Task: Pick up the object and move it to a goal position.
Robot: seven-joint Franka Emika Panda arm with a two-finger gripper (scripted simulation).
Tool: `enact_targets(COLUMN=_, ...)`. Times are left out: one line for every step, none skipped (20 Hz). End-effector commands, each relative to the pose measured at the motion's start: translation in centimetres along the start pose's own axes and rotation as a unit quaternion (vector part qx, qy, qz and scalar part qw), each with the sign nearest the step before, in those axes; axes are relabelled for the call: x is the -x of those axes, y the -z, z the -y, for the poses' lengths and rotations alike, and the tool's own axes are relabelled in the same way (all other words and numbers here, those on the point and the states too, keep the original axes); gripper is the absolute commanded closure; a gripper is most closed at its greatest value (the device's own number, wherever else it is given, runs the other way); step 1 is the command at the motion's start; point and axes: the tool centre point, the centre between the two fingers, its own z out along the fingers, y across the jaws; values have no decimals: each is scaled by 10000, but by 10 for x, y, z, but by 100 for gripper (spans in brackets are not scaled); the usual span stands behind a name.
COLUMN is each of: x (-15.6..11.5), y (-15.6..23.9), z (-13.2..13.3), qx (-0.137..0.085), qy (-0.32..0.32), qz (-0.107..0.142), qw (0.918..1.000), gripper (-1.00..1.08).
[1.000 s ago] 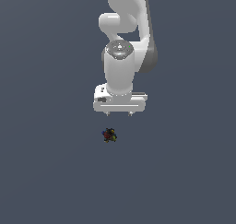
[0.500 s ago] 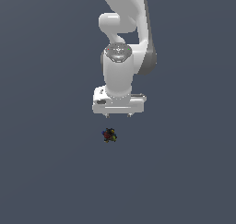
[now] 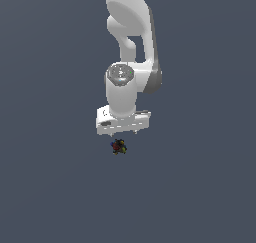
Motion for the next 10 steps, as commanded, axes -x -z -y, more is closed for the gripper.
enact_targets(x=-2, y=-14, z=-8, qx=0, qy=233, qz=10, qw=9997, gripper=-92)
enact_targets(x=-3, y=-19, z=-10, qx=-1, qy=318, qz=12, qw=9995, gripper=-92)
enact_targets(x=-4, y=-23, z=-13, qx=-2, qy=396, qz=15, qw=9992, gripper=-92)
enact_targets(x=-4, y=-27, z=-15, qx=-3, qy=469, qz=17, qw=9989, gripper=-92)
enact_targets(x=-5, y=-31, z=-17, qx=-4, qy=536, qz=19, qw=9986, gripper=-92)
enact_targets(x=-5, y=-35, z=-19, qx=-6, qy=597, qz=20, qw=9982, gripper=-92)
enact_targets(x=-6, y=-38, z=-21, qx=-7, qy=652, qz=22, qw=9979, gripper=-92)
enact_targets(x=-6, y=-41, z=-22, qx=-8, qy=701, qz=23, qw=9975, gripper=-92)
enact_targets(x=-6, y=-44, z=-24, qx=-9, qy=744, qz=24, qw=9972, gripper=-92)
enact_targets(x=-6, y=-46, z=-25, qx=-10, qy=782, qz=25, qw=9969, gripper=-92)
